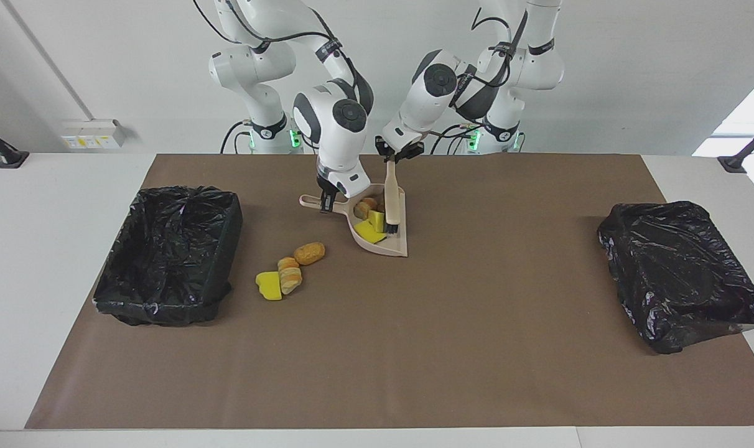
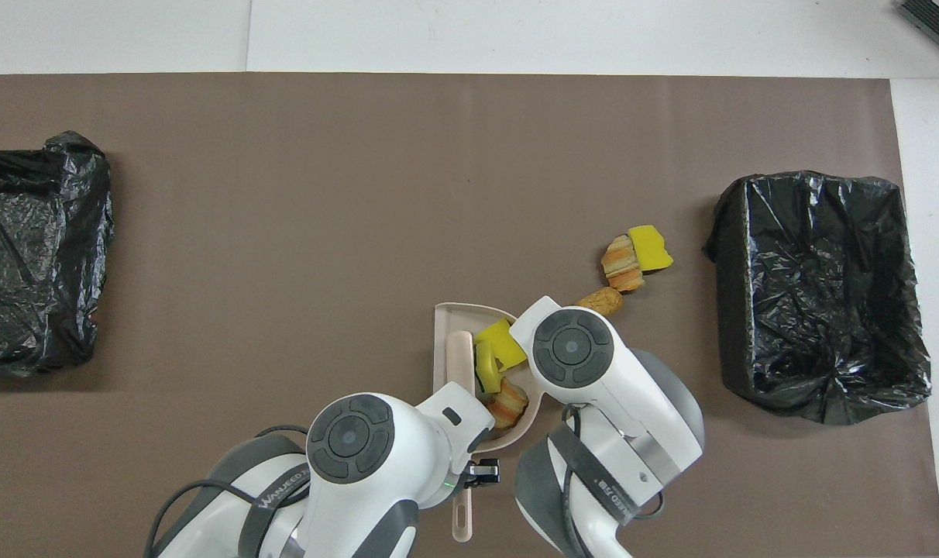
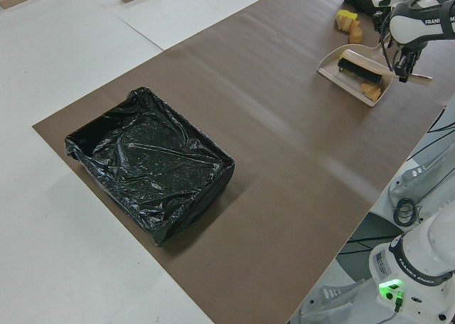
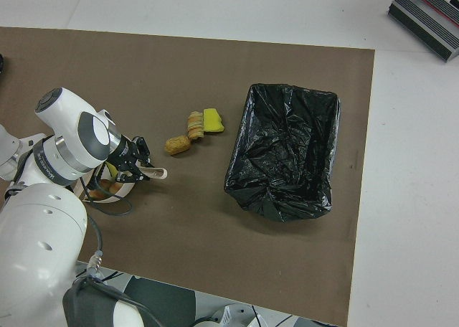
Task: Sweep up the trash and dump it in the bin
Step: 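Sweep the pieces with the left gripper brush into the held dustpan, then carry the dustpan with the right gripper over the black trash bin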
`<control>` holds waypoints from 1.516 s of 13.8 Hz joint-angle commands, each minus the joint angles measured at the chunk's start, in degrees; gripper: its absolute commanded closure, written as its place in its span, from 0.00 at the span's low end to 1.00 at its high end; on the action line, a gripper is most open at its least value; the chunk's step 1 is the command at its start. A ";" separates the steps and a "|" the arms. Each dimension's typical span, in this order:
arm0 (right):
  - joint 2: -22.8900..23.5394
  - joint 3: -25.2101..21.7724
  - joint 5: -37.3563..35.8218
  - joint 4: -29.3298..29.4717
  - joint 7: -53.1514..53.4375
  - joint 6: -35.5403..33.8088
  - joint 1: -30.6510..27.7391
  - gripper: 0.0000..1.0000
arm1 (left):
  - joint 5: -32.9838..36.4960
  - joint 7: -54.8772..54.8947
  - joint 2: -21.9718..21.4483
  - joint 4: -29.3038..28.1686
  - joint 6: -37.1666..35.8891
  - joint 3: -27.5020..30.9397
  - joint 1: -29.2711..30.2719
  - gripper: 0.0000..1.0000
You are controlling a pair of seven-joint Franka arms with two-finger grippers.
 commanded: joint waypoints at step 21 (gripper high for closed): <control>-8.70 -4.55 9.21 15.38 -14.56 -18.66 -22.82 1.00 | -0.48 -10.91 -19.62 -22.51 5.69 -11.62 -3.02 1.00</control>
